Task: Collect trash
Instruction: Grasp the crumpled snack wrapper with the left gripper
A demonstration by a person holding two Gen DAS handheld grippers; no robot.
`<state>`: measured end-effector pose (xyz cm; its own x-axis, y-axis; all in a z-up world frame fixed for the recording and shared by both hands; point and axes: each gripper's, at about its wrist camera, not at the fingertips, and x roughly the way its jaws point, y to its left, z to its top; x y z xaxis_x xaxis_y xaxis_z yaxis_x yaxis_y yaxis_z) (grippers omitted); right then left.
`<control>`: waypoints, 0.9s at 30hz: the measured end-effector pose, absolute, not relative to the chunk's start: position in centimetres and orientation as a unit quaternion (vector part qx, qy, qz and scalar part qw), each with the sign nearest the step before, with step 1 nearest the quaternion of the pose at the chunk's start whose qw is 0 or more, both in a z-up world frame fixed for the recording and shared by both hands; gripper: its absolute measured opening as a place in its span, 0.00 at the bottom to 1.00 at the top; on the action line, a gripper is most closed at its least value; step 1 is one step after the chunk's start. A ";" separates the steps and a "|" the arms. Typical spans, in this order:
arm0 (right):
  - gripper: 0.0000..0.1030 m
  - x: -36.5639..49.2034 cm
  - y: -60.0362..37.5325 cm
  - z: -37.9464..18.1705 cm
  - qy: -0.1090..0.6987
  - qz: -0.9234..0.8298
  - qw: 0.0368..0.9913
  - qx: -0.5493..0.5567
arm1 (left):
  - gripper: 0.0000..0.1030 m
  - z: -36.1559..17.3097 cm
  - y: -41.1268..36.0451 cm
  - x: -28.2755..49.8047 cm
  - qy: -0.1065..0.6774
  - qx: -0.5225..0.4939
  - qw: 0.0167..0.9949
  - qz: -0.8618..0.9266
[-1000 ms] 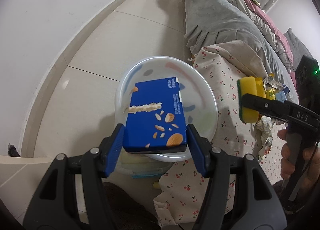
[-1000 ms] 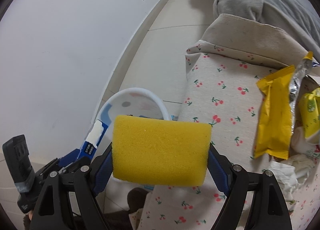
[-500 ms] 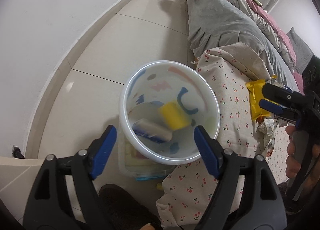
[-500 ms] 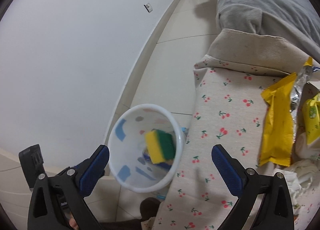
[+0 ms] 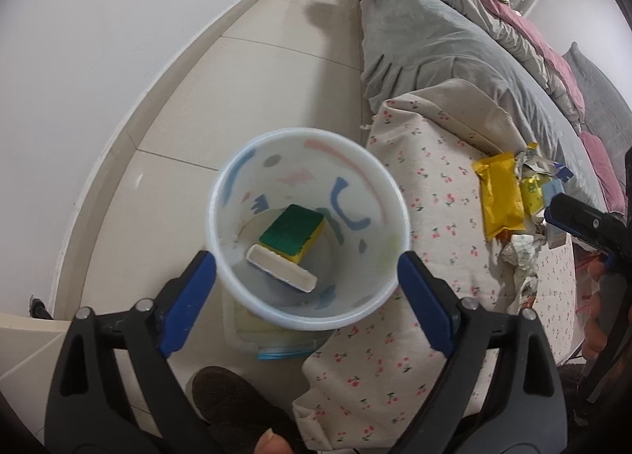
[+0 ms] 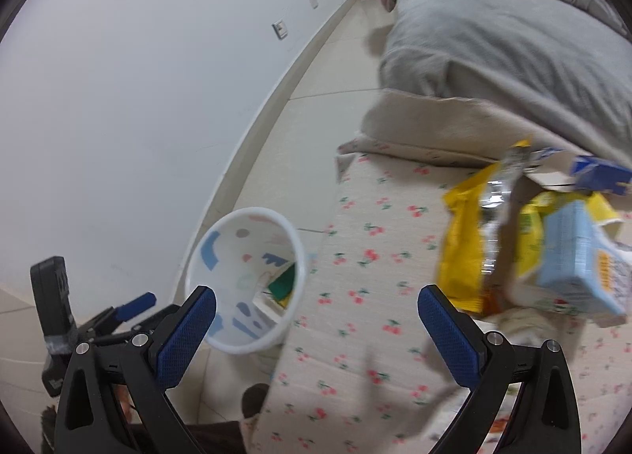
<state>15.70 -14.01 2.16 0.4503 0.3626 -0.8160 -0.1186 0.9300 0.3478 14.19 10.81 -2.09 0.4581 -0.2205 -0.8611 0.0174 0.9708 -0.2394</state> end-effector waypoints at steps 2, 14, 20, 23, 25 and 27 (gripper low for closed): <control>1.00 15.3 -15.3 2.3 0.501 0.134 0.847 0.116 | 0.95 -1.8 10.0 14.3 0.514 -0.098 0.849 -0.076; 1.00 13.2 -24.1 1.9 0.520 0.064 0.845 0.107 | 0.96 -1.4 5.0 14.8 0.524 -0.077 0.841 -0.106; 1.00 12.3 -28.3 1.7 0.524 0.035 0.842 0.122 | 0.96 -1.8 1.2 14.5 0.544 -0.072 0.823 -0.144; 1.00 11.7 -29.9 1.3 0.530 0.022 0.838 0.130 | 0.96 -2.0 -0.9 14.2 0.550 -0.065 0.817 -0.162; 1.00 11.3 -30.9 1.0 0.534 0.012 0.835 0.131 | 0.96 -2.1 -2.6 14.0 0.551 -0.055 0.814 -0.175; 1.00 10.8 -31.8 0.7 0.540 0.001 0.831 0.131 | 0.96 -2.2 -4.4 13.7 0.553 -0.041 0.811 -0.187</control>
